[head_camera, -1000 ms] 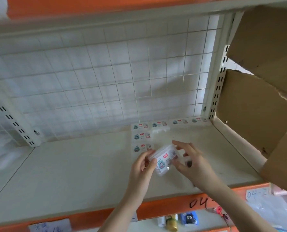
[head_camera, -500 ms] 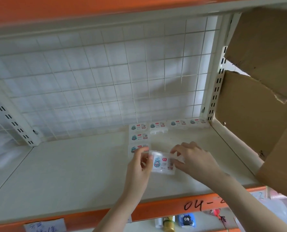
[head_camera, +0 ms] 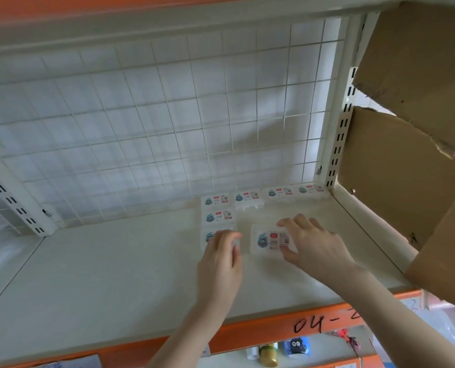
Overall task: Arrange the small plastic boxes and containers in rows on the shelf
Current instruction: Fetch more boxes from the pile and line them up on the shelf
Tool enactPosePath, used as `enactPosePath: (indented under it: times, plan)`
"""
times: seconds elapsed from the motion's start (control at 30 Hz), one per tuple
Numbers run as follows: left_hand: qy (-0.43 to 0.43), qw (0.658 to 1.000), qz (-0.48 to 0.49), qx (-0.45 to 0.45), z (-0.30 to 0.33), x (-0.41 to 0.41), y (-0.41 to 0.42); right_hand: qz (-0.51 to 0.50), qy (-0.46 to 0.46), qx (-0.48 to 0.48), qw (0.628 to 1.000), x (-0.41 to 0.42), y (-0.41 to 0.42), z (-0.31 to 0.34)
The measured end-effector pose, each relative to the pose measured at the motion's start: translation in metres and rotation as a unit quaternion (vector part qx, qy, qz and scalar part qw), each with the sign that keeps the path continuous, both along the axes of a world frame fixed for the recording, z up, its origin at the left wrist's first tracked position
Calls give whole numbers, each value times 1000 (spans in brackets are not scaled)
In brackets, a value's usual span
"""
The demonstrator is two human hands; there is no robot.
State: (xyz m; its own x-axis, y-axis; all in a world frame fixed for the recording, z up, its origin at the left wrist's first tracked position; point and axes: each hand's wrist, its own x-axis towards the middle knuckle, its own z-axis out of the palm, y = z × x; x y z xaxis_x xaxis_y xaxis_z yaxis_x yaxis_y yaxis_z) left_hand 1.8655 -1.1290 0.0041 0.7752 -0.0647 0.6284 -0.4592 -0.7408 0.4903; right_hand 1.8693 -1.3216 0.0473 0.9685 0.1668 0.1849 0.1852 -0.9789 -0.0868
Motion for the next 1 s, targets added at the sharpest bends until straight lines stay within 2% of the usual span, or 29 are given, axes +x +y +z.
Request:
enactPosePath:
  times: [0.27, 0.43, 0.57, 0.77, 1.0]
  plan:
    - [-25, 996, 75, 35, -9, 9, 28, -44, 39, 0, 998, 18, 6, 0]
    - [5, 993, 90, 81, -14, 15, 24, -32, 40, -57, 997, 23, 8, 0]
    - [27, 989, 95, 111, -12, 13, 22, -32, 27, -52, 998, 37, 13, -2]
    - [72, 985, 102, 116, -12, 15, 21, -24, 19, -92, 995, 62, 26, -2]
    - [61, 988, 90, 111, -11, 13, 23, -31, 24, -104, 994, 78, 33, -3]
